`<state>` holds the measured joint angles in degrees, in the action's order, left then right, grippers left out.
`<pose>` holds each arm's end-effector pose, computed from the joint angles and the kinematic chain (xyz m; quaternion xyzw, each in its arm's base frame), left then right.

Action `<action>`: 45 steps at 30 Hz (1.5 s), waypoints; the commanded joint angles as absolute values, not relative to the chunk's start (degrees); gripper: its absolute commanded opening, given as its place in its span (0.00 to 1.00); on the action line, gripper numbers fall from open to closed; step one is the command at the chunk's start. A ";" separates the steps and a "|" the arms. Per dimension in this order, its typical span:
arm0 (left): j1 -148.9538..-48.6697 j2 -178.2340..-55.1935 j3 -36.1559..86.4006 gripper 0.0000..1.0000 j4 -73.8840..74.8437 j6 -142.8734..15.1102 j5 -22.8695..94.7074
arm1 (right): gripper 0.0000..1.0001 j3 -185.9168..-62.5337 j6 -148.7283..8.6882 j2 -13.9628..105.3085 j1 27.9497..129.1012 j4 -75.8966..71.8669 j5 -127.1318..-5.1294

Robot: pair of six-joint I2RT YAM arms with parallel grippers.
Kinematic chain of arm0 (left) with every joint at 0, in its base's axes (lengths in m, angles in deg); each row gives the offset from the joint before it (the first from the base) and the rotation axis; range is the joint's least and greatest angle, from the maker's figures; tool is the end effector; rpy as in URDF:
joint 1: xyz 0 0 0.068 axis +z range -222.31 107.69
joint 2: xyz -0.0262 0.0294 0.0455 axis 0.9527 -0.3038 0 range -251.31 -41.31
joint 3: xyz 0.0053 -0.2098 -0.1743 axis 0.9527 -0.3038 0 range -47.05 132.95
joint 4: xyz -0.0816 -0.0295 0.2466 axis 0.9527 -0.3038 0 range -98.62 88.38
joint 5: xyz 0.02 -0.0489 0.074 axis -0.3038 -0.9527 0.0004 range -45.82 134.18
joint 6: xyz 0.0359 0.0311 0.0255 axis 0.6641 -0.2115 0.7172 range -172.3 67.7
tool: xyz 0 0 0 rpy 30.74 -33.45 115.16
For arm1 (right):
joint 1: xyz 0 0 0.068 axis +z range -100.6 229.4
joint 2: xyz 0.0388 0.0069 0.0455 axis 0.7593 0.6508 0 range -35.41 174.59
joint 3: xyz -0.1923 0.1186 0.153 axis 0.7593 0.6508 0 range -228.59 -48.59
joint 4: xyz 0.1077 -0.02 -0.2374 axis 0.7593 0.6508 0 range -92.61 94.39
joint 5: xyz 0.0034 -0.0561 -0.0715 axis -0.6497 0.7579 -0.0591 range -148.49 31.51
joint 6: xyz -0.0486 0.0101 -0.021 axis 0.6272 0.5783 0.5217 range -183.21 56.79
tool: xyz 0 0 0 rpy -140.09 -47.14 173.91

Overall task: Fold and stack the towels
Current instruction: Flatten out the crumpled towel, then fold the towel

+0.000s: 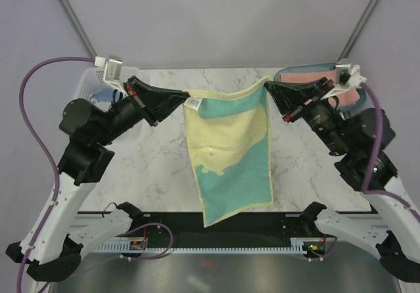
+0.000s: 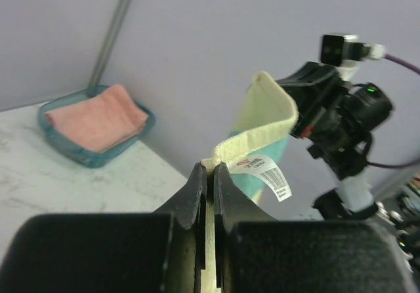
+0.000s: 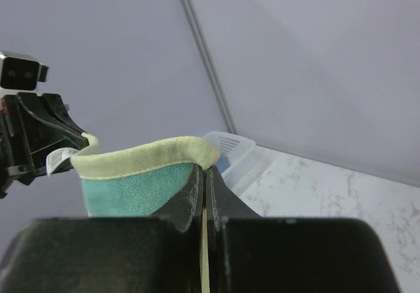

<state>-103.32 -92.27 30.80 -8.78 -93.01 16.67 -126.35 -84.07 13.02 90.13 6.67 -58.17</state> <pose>0.1154 -0.0885 0.5184 0.1465 0.5734 -0.5762 0.5636 0.1002 0.0860 0.5210 -0.0966 0.5650 0.4181 0.7047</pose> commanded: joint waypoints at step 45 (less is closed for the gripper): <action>-89.54 -143.45 28.11 0.02 1.80 -66.72 25.72 | 0.00 -117.42 -65.85 69.01 62.06 -23.01 -82.74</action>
